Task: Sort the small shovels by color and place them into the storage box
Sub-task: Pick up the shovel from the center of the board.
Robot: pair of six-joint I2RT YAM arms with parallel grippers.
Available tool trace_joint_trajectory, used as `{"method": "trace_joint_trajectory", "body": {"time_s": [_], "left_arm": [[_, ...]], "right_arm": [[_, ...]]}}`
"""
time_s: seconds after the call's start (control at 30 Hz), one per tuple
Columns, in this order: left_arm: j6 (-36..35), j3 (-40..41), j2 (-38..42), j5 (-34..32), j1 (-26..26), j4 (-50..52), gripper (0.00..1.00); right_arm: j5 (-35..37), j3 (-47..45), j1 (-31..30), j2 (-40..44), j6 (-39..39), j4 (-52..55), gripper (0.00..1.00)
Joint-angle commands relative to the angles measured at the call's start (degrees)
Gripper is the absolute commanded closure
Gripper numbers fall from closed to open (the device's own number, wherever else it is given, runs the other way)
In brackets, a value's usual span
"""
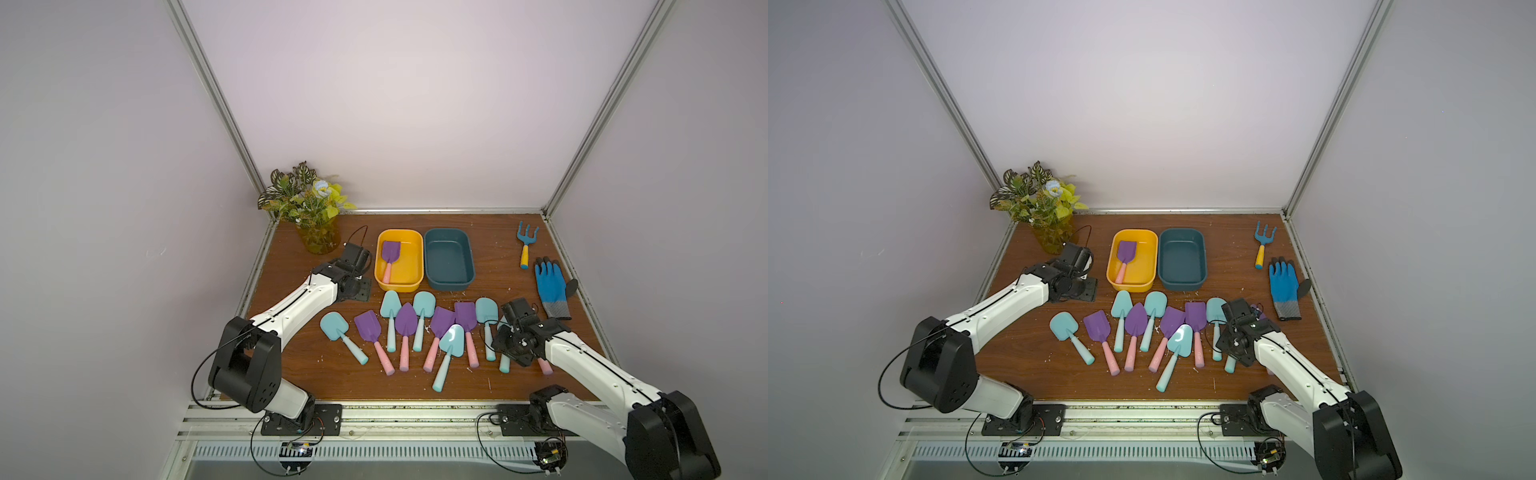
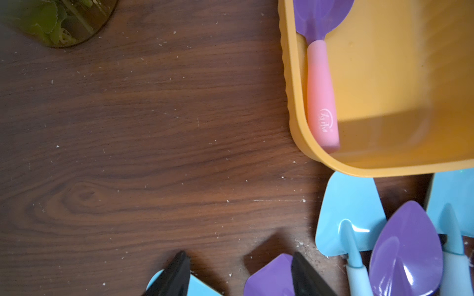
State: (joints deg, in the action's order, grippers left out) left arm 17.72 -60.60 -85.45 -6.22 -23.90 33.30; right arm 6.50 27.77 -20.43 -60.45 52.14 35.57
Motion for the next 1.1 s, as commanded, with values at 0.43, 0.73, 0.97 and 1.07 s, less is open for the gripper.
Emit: {"method": "trace_joint_trajectory", "body": {"time_s": [0.43, 0.73, 0.97, 1.07], "left_arm": [[1.4, -0.9, 0.8, 0.1, 0.7, 1.2, 0.35], [2.1, -1.2, 2.1, 1.4, 0.7, 1.7, 0.36], [4.2, -1.0, 3.5, 0.6, 0.5, 2.6, 0.36], [5.6, -0.6, 4.1, -0.5, 0.2, 2.6, 0.36]], "right_arm": [[-1.0, 0.3, 0.3, -0.5, -1.5, -0.5, 0.53], [-1.6, 1.8, 0.3, -2.4, -4.4, -0.8, 0.62], [-0.7, 2.1, 0.3, -2.1, -7.6, -1.5, 0.72], [-0.4, 2.5, 0.3, -1.4, -9.2, -1.5, 0.77]]}}
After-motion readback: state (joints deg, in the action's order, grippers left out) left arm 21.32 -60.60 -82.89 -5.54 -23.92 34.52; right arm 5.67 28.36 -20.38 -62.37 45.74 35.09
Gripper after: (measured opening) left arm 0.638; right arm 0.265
